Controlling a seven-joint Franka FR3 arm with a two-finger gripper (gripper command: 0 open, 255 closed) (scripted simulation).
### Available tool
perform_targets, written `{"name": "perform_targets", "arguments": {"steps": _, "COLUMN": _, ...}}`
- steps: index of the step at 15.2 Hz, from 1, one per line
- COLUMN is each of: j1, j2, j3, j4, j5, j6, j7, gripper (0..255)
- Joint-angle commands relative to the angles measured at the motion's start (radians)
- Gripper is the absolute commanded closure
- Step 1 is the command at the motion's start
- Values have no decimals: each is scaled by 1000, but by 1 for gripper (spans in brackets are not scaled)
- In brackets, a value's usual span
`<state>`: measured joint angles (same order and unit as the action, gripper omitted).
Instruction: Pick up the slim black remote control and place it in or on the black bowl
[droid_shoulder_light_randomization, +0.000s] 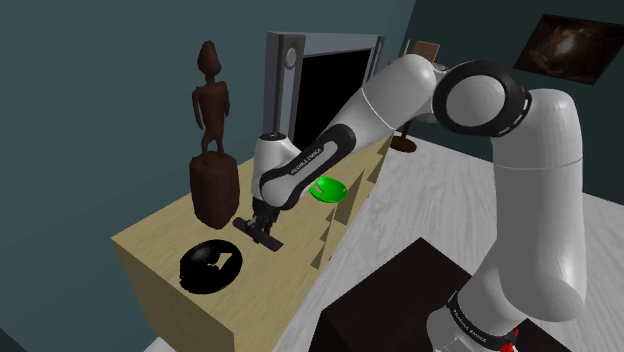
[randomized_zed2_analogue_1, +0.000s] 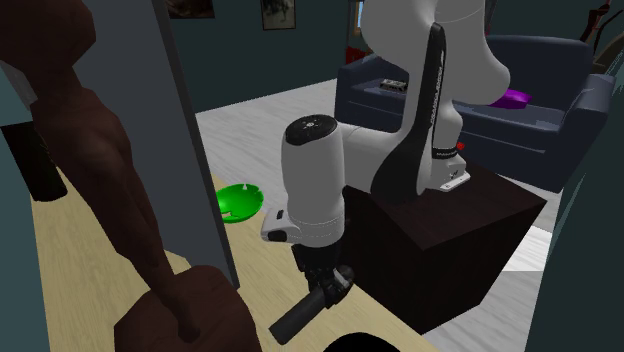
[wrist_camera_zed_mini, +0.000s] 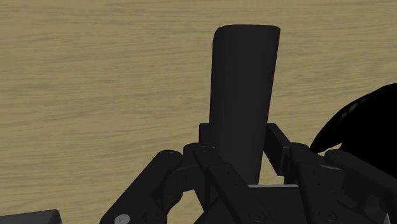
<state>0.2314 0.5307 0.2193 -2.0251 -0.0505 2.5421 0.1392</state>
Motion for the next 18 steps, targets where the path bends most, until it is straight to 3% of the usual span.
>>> {"name": "perform_targets", "arguments": {"steps": 1, "j1": -3, "j2": -21, "j3": 4, "j4": 0, "j5": 5, "j6": -21, "j7": -2, "gripper": 255}}
{"name": "perform_targets", "arguments": {"steps": 12, "j1": -19, "j2": -128, "j3": 24, "j4": 0, "j5": 32, "j6": -126, "j7": -12, "gripper": 255}}
{"name": "perform_targets", "arguments": {"steps": 18, "j1": 94, "j2": -47, "j3": 37, "j4": 109, "j5": -4, "j6": -149, "j7": 130, "gripper": 255}}
